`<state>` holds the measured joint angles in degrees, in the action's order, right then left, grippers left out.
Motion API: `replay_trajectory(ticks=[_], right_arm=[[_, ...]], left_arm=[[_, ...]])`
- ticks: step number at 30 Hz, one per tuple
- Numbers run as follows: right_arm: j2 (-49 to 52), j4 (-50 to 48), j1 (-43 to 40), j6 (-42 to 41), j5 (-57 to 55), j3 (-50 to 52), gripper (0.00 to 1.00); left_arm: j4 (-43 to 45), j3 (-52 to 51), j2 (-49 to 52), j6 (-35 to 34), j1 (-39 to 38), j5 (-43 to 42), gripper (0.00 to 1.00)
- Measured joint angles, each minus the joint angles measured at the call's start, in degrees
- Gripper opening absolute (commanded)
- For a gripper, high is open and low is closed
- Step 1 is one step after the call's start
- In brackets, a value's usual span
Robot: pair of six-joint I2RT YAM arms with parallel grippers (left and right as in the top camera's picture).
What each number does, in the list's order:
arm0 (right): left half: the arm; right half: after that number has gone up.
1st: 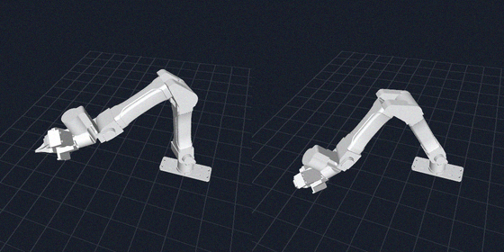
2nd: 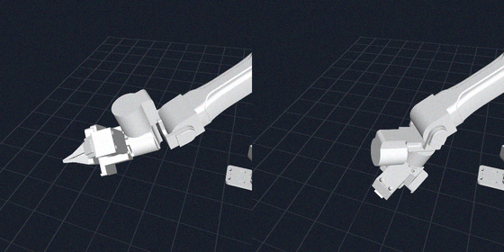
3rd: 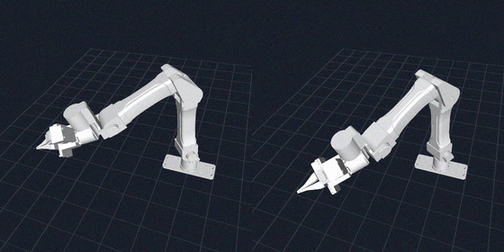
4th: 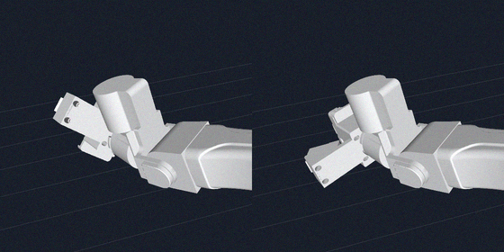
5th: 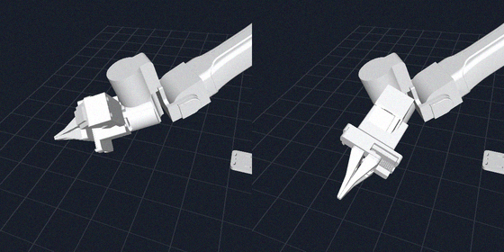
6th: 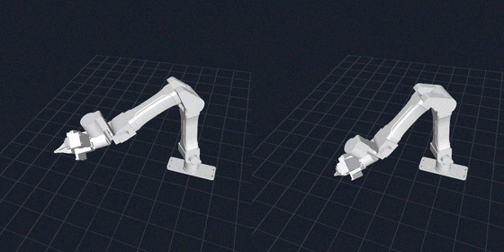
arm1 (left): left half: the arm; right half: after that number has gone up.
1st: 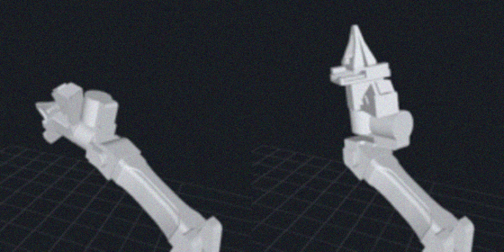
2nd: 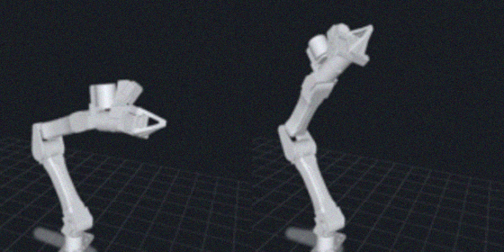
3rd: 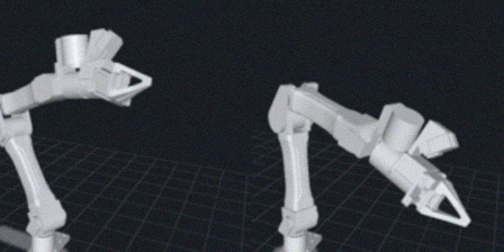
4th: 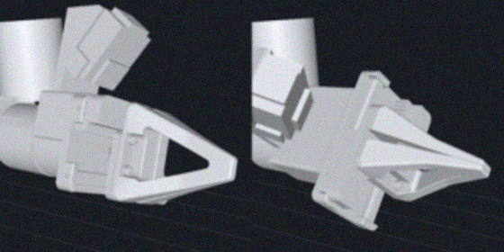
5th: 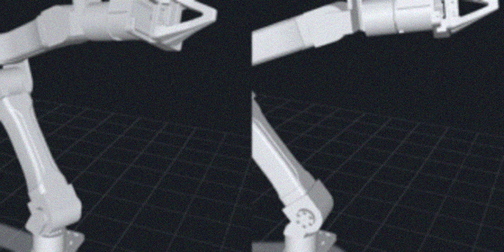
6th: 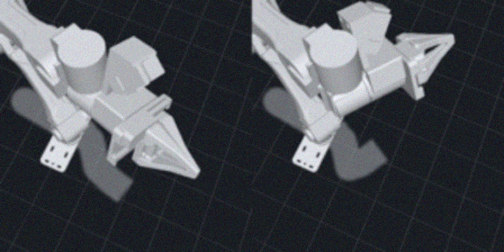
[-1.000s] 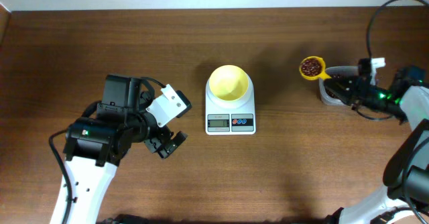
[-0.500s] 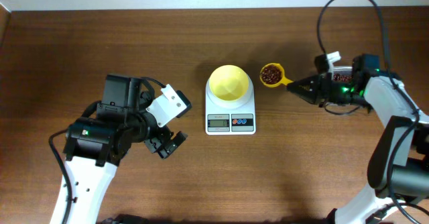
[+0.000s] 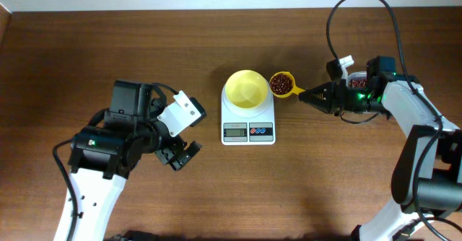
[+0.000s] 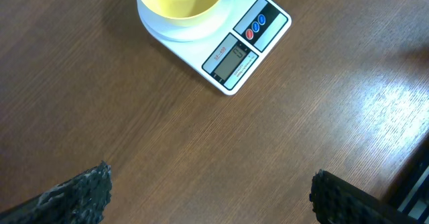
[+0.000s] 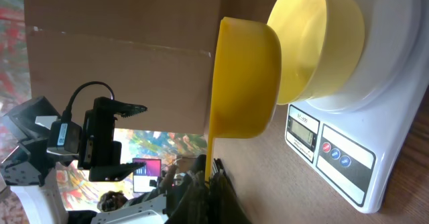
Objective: Scoop item into bowl and weigh 50g on scale
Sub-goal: 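Carry the filled scoop left over the yellow bowl on the scale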
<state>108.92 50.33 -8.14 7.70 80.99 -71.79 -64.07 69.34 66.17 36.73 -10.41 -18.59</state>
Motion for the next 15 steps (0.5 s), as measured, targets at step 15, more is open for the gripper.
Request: replay_trajectory(ticks=[15], right_arm=[[0.0, -6.4, 2.3, 0.0, 0.0, 0.0, 0.04]], left_arm=[[0.0, 0.0, 0.0, 0.0, 0.0, 0.0, 0.99]])
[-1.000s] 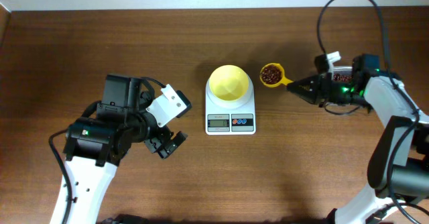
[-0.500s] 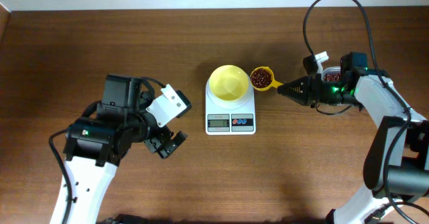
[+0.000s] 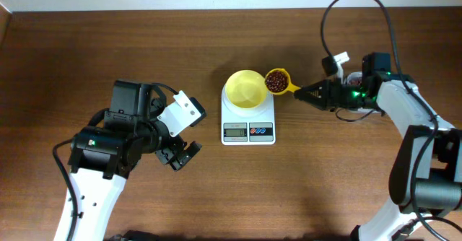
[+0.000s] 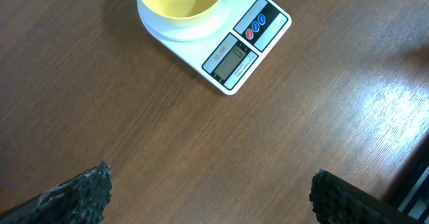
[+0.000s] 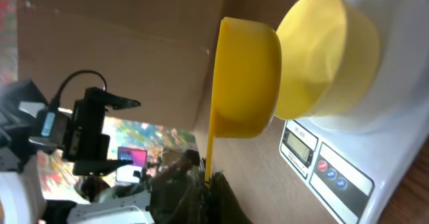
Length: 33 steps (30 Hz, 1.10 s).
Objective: Scoop item into bowl and weigh 50g on scale
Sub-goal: 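Carry the filled scoop left over the yellow bowl on the scale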
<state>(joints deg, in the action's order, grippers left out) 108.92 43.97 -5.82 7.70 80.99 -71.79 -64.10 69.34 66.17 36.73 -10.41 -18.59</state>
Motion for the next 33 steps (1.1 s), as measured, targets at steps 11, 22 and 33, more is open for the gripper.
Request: replay_trajectory(ticks=[11, 22, 33], right_arm=[[0.0, -5.2, 2.6, -2.4, -0.1, 0.0, 0.04], [0.0, -7.6, 2.6, -3.6, -1.6, 0.0, 0.04], [0.0, -12.7, 2.6, -5.4, -1.9, 0.0, 0.04]], left_arm=[[0.0, 0.0, 0.0, 0.0, 0.0, 0.0, 0.99], [0.0, 0.0, 0.0, 0.0, 0.0, 0.0, 0.99], [0.0, 0.0, 0.0, 0.0, 0.0, 0.0, 0.99]])
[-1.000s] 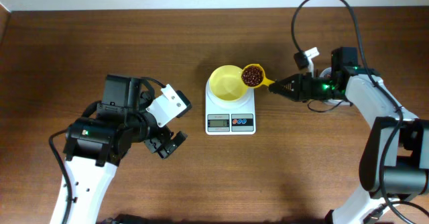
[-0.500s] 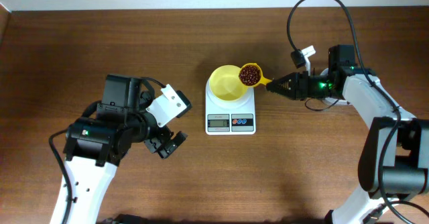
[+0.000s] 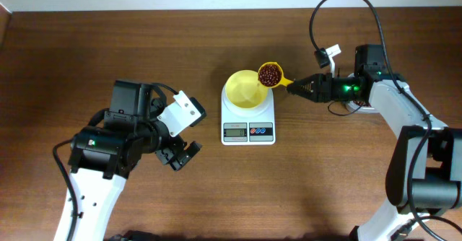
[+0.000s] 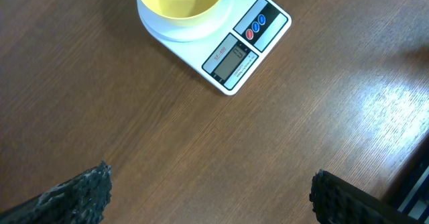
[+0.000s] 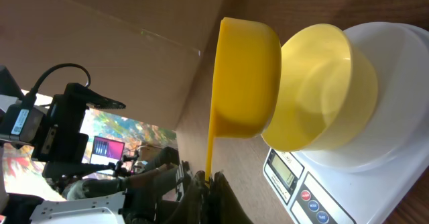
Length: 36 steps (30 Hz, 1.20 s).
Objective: Scoop item into bowl and weigh 50g on scale
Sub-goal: 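Carry the filled scoop left over the yellow bowl on the scale, then tip the scoop to pour beans into the yellow bowl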
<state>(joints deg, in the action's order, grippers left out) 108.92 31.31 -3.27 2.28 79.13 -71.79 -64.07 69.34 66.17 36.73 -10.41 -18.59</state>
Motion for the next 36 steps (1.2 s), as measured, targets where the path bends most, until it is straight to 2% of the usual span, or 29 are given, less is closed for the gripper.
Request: replay_trajectory(ticks=[9, 20, 30, 36], right_arm=[[0.0, -0.1, 0.9, -0.3, -0.5, 0.0, 0.04], [0.0, -1.7, 3.2, -0.3, -9.4, 0.0, 0.04], [0.0, -4.2, 3.2, -0.3, -10.8, 0.0, 0.04], [0.0, -5.2, 3.1, 4.8, -9.9, 0.0, 0.04]], left_arm=[[0.0, 0.0, 0.0, 0.0, 0.0, 0.0, 0.99], [0.0, 0.0, 0.0, 0.0, 0.0, 0.0, 0.99], [0.0, 0.0, 0.0, 0.0, 0.0, 0.0, 0.99], [0.0, 0.0, 0.0, 0.0, 0.0, 0.0, 0.99]])
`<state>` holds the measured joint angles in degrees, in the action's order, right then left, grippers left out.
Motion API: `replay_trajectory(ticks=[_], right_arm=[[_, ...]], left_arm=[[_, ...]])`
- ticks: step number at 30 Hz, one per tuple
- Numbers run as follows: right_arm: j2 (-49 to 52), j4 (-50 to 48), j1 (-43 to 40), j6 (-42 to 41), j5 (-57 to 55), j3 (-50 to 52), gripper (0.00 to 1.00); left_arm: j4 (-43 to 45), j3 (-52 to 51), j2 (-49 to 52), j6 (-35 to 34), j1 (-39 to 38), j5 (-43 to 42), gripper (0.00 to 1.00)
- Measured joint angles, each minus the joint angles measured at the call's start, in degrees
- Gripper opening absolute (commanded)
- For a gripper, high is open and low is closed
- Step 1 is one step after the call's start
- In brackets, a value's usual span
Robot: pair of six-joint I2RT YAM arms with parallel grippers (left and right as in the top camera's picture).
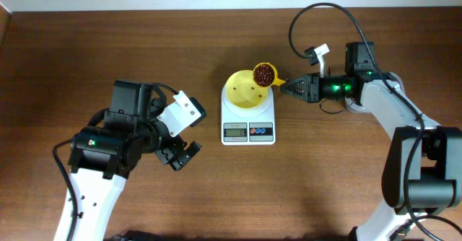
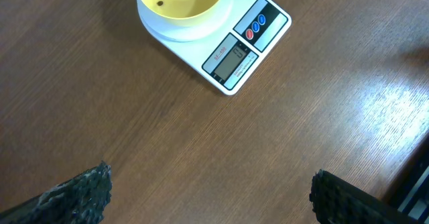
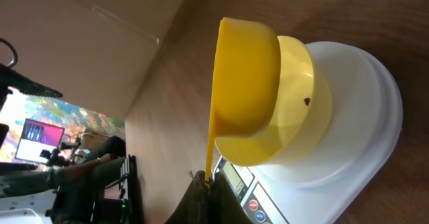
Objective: Scoop item into bowl and weigh 50g on scale
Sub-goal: 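Tip the scoop to pour beans into the yellow bowl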
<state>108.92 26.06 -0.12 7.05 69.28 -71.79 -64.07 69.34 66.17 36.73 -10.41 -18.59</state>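
Observation:
A white scale (image 1: pixel 248 123) stands mid-table with a yellow bowl (image 1: pixel 244 91) on its platform; one or two dark beans lie in the bowl (image 2: pixel 161 3). My right gripper (image 1: pixel 291 89) is shut on the handle of a yellow scoop (image 1: pixel 264 75) full of reddish-brown beans, held over the bowl's right rim. In the right wrist view the scoop (image 3: pixel 245 83) overlaps the bowl (image 3: pixel 295 117), its handle pinched between the fingers (image 3: pixel 204 184). My left gripper (image 1: pixel 180 156) hangs open left of the scale, its fingertips (image 2: pixel 74 194) wide apart over bare table.
The brown wooden table (image 1: pixel 325 176) carries the scale with its display and buttons (image 2: pixel 236 53) facing the front. Cables loop above the right arm (image 1: pixel 382 104). The bean container behind the right arm is hidden.
The right gripper has carried the scoop leftward, from beside the bowl's right rim to over it. A bean or two now lie in the bowl. The left arm is unchanged.
The right gripper held the bean-filled scoop right of the scale, level with the bowl. It then stood closer, at the bowl's right edge, then touching over the rim. Now the scoop hangs over the bowl and the first beans are inside. The left gripper stayed open throughout.

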Motion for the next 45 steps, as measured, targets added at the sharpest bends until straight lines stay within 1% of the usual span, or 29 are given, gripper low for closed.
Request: replay_trajectory(ticks=[6, 20, 36, 45], right_arm=[[0.0, -1.1, 0.0, 3.3, 0.2, 0.0, 0.04], [0.0, -3.9, 1.1, 4.2, -1.4, 0.0, 0.04], [0.0, -4.3, 1.1, 12.4, -1.4, 0.0, 0.04], [0.0, -4.3, 1.1, 12.9, -1.4, 0.0, 0.04]], left_arm=[[0.0, 0.0, 0.0, 0.0, 0.0, 0.0, 0.99], [0.0, 0.0, 0.0, 0.0, 0.0, 0.0, 0.99], [0.0, 0.0, 0.0, 0.0, 0.0, 0.0, 0.99], [0.0, 0.0, 0.0, 0.0, 0.0, 0.0, 0.99]])
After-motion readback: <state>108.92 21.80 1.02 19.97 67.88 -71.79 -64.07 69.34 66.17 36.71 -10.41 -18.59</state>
